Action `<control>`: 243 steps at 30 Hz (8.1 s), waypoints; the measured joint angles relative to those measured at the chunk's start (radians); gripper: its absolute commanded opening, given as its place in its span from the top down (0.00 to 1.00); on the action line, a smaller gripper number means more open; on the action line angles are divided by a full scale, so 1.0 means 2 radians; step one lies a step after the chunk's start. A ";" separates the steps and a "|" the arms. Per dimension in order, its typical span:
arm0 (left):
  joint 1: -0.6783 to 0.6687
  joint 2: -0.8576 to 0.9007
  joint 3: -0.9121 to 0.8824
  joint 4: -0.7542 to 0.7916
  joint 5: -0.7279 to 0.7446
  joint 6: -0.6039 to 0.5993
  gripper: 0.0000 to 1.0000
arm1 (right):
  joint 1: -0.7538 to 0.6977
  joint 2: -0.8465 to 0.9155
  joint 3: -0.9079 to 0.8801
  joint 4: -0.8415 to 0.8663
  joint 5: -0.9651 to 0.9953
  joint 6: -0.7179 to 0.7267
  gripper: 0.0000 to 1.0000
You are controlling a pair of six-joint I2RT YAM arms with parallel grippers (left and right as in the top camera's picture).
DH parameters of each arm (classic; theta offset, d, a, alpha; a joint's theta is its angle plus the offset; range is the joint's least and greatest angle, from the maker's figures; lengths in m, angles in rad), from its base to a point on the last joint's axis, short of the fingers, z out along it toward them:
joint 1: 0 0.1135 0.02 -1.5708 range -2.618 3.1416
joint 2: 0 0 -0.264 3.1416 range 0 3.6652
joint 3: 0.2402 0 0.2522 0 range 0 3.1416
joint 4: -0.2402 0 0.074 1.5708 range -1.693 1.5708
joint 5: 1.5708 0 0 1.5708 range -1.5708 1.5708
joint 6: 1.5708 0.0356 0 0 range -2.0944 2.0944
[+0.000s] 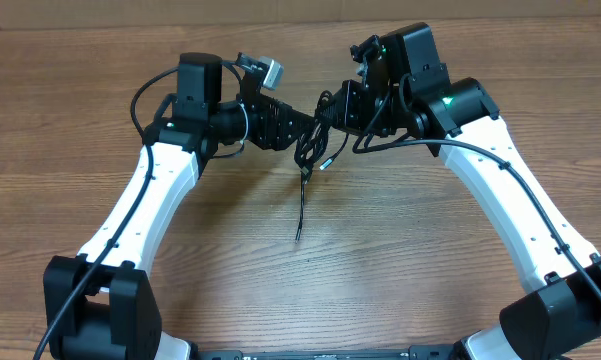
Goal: Untangle cables
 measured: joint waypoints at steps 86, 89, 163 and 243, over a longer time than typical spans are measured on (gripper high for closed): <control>0.027 -0.051 0.075 -0.185 -0.199 -0.043 0.96 | -0.075 0.038 0.269 -0.209 0.071 -0.007 0.28; 0.030 -0.051 0.089 -0.182 -0.184 -0.080 0.96 | -0.043 0.060 0.269 -0.211 0.077 0.018 0.28; 0.000 -0.052 0.181 -0.284 0.064 0.129 0.96 | -0.179 0.057 0.269 -0.238 0.023 -0.109 0.25; 0.029 -0.026 0.193 -0.423 -0.095 0.115 0.96 | -0.105 0.089 0.115 -0.143 0.072 -0.001 0.34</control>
